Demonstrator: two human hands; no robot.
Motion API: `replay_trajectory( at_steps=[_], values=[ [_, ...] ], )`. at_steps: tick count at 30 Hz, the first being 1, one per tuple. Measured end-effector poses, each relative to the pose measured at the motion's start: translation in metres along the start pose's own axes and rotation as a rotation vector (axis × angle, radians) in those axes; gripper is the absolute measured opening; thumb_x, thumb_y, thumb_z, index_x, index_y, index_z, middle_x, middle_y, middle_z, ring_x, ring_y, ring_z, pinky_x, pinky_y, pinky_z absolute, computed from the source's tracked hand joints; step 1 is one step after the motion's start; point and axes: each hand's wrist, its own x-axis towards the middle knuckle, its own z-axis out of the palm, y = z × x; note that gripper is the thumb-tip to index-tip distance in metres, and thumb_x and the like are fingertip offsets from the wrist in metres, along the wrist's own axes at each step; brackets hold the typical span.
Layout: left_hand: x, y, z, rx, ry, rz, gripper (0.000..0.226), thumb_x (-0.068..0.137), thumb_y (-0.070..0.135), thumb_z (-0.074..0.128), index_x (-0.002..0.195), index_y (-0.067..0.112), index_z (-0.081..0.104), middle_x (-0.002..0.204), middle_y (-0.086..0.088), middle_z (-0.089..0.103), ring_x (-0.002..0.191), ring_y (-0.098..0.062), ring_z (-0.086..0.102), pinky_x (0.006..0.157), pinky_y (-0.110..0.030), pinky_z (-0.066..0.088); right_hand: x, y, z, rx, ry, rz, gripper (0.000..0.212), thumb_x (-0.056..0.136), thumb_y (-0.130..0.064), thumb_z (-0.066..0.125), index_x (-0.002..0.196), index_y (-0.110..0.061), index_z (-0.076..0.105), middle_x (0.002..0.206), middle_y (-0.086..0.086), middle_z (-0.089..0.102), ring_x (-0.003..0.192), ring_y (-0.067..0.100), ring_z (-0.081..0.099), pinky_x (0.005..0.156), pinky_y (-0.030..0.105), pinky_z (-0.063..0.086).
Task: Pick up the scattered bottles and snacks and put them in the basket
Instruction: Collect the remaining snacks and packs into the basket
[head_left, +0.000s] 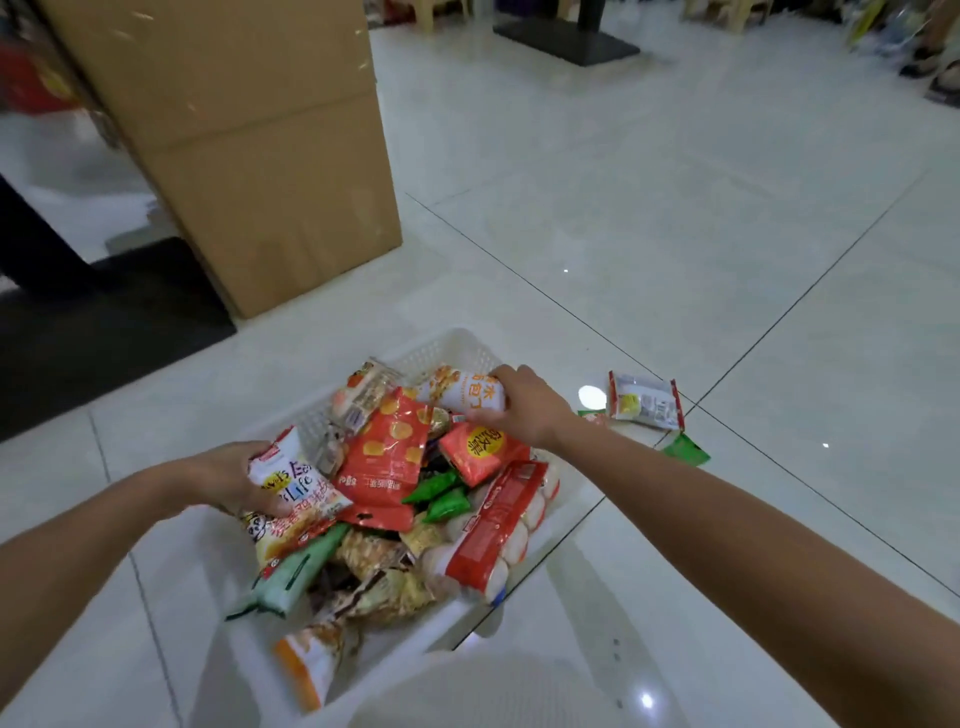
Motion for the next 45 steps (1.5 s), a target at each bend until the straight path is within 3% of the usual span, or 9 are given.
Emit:
replay_trajectory(
  at_steps=[4, 7, 11, 16, 27, 30, 35, 43, 45],
  values=[
    [0.01, -0.009, 0.012, 0.309, 0.175, 0.034, 0.065, 0.064, 0.074, 0.059, 0.107, 0.025, 0.055, 0.102, 0.002, 0.066, 0.09, -0.016, 0.062, 0.078, -0.033, 0.051, 0.002, -0.012, 0.007, -0.013, 0.029, -0.027, 0.072, 0.086, -0.053, 0.056, 0.143, -0.019, 0.032, 0.135, 0.014, 0.038, 0.128, 0.031, 0.036, 0.105, 0.044, 0.036],
    [0.011, 0.009, 0.014, 0.437, 0.468, 0.125, 0.068, 0.072, 0.076, 0.029, 0.108, 0.026, 0.057, 0.1, -0.002, 0.064, 0.087, -0.016, 0.058, 0.075, -0.034, 0.049, -0.002, -0.007, 0.001, 0.05, 0.092, -0.005, 0.066, 0.092, -0.054, 0.042, 0.148, -0.023, 0.024, 0.144, 0.012, 0.03, 0.136, 0.029, 0.024, 0.107, 0.043, 0.028],
    [0.029, 0.039, 0.018, 0.46, 0.719, 0.215, 0.068, 0.09, 0.063, 0.026, 0.142, 0.02, 0.039, 0.141, -0.012, 0.046, 0.13, -0.03, 0.04, 0.098, -0.046, 0.038, -0.009, 0.027, -0.017, 0.108, 0.133, 0.093, 0.06, 0.095, -0.054, 0.033, 0.147, -0.025, 0.026, 0.148, 0.011, 0.028, 0.139, 0.029, 0.02, 0.111, 0.043, 0.023],
    [0.063, 0.1, 0.05, 0.47, 0.64, 0.309, 0.072, 0.093, 0.059, 0.025, 0.152, 0.024, 0.003, 0.161, -0.001, -0.001, 0.147, -0.019, -0.003, 0.119, -0.039, 0.005, -0.034, 0.116, -0.055, -0.101, 0.175, 0.316, 0.063, 0.094, -0.056, 0.032, 0.149, -0.025, 0.021, 0.154, 0.012, 0.02, 0.141, 0.032, 0.018, 0.115, 0.045, 0.018],
    [0.107, 0.27, 0.175, 0.542, 0.52, 0.73, 0.079, 0.091, 0.065, 0.023, 0.15, 0.026, -0.012, 0.157, -0.002, -0.024, 0.144, -0.02, -0.021, 0.116, -0.036, -0.009, -0.094, 0.24, -0.05, -0.208, 0.172, 0.532, 0.083, 0.087, -0.065, 0.037, 0.151, -0.031, -0.004, 0.159, 0.007, -0.01, 0.147, 0.025, -0.007, 0.117, 0.049, -0.001],
    [0.13, 0.282, 0.199, 0.636, 0.429, 0.765, 0.082, 0.09, 0.067, 0.024, 0.15, 0.026, -0.015, 0.155, -0.004, -0.027, 0.144, -0.022, -0.023, 0.116, -0.037, -0.01, -0.108, 0.258, -0.032, -0.194, 0.177, 0.508, 0.108, 0.069, -0.086, 0.034, 0.151, -0.028, -0.007, 0.159, 0.007, -0.009, 0.147, 0.024, -0.006, 0.118, 0.047, -0.001],
    [0.173, 0.289, 0.216, 0.72, 0.339, 0.702, 0.091, 0.086, 0.071, 0.029, 0.147, 0.026, -0.02, 0.153, -0.007, -0.033, 0.143, -0.026, -0.025, 0.116, -0.04, -0.01, -0.137, 0.296, 0.012, -0.21, 0.16, 0.562, 0.144, 0.031, -0.102, -0.004, 0.149, -0.021, -0.011, 0.159, 0.007, -0.009, 0.147, 0.022, -0.007, 0.117, 0.045, -0.003],
    [0.222, 0.303, 0.237, 0.965, 0.234, 0.695, 0.108, 0.079, 0.073, 0.045, 0.145, 0.025, -0.027, 0.149, -0.009, -0.038, 0.14, -0.03, -0.03, 0.116, -0.044, -0.01, -0.12, 0.315, 0.057, -0.256, 0.1, 0.486, 0.128, 0.045, -0.099, 0.0, 0.144, -0.023, -0.028, 0.158, 0.004, -0.016, 0.146, 0.019, -0.013, 0.115, 0.041, -0.014],
    [0.229, 0.307, 0.242, 0.984, 0.224, 0.719, 0.107, 0.081, 0.07, 0.047, 0.145, 0.025, -0.026, 0.151, -0.008, -0.036, 0.141, -0.029, -0.028, 0.116, -0.044, -0.009, -0.117, 0.319, 0.069, -0.289, 0.152, 0.469, 0.114, 0.059, -0.095, 0.005, 0.145, -0.025, -0.021, 0.159, 0.007, -0.001, 0.146, 0.019, -0.004, 0.114, 0.041, -0.011]
  ],
)
